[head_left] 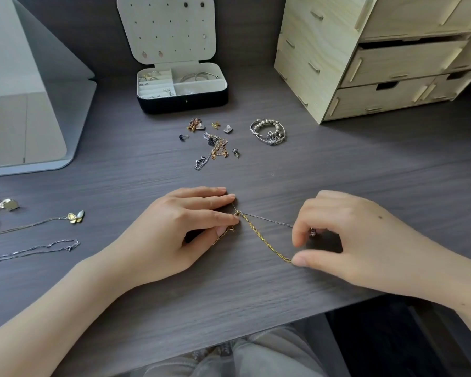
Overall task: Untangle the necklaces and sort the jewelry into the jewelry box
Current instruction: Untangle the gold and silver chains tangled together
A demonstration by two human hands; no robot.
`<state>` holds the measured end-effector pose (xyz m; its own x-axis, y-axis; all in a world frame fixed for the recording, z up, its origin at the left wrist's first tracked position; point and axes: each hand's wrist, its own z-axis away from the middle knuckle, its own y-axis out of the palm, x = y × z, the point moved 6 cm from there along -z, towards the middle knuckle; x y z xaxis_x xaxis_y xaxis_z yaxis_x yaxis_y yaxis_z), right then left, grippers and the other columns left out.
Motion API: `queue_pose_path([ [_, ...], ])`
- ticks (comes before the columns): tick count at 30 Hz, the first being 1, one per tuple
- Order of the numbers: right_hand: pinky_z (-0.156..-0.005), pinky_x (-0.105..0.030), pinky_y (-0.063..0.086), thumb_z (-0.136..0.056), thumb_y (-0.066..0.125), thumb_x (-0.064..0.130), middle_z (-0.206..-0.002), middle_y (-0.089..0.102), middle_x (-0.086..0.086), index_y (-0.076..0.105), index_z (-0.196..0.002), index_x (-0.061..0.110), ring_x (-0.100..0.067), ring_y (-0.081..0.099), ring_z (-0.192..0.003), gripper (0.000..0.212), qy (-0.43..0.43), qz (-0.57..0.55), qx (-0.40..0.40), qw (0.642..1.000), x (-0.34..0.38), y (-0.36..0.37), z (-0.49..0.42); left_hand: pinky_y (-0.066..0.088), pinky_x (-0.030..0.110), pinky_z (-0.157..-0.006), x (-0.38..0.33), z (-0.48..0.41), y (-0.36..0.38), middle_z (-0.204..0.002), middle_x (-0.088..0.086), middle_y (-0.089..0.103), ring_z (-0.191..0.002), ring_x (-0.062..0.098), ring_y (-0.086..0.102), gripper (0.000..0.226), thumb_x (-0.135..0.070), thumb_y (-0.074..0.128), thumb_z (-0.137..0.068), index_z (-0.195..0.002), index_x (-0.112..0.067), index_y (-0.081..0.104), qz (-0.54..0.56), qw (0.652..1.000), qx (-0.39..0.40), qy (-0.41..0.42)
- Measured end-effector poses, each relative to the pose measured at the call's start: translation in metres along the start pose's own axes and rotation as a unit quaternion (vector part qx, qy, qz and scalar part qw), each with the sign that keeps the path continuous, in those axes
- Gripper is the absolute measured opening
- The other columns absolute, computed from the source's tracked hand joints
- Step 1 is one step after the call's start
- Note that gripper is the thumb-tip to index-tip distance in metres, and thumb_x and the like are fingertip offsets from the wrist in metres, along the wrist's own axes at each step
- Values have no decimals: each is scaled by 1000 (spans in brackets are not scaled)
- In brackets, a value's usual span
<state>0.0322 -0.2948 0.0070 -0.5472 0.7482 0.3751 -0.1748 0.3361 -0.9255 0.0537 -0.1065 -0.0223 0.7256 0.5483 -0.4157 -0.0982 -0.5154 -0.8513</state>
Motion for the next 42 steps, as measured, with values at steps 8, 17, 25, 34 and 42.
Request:
queue_pose_path([
  [8,-59,-11,28,-74,51,51,-70,43,16,58,-81,28,-8,41,-68,25,71,88,-64,991,-24,-1,-5,43,32,-100,0,0,-2,-121,-2,64,-123,11,52,26,-26,52,-91,-104,-20,73,16,1000,1,-4],
  [17,-61,-30,36,-79,69,28,-74,43,10,61,-82,19,-14,42,-72,12,104,116,-104,982,-37,-7,-12,46,34,-93,-11,0,-8,-117,-3,65,-113,19,57,22,-22,54,-89,-96,-17,74,-22,999,-31,26],
  [25,-67,-31,35,-85,63,27,-80,52,8,58,-87,18,-19,49,-78,11,107,86,-88,987,-35,-8,-25,45,41,-80,-24,-5,-6,-104,-1,65,-96,23,55,28,-33,51,-92,-104,-18,71,-101,994,-33,21],
  [34,-66,-25,33,-69,46,65,-72,51,13,56,-69,29,-10,42,-69,37,21,65,-37,997,9,10,-23,36,33,-77,-14,-6,-6,-102,0,61,-92,22,51,29,-39,47,-93,-106,-31,71,-122,992,-21,-4],
  [42,-68,-24,32,-73,57,42,-68,53,14,58,-64,30,-9,44,-68,15,41,77,11,996,-10,3,-26,42,42,-75,-9,-5,-4,-101,0,61,-91,21,51,26,-38,50,-92,-103,-32,72,-82,997,-9,3],
])
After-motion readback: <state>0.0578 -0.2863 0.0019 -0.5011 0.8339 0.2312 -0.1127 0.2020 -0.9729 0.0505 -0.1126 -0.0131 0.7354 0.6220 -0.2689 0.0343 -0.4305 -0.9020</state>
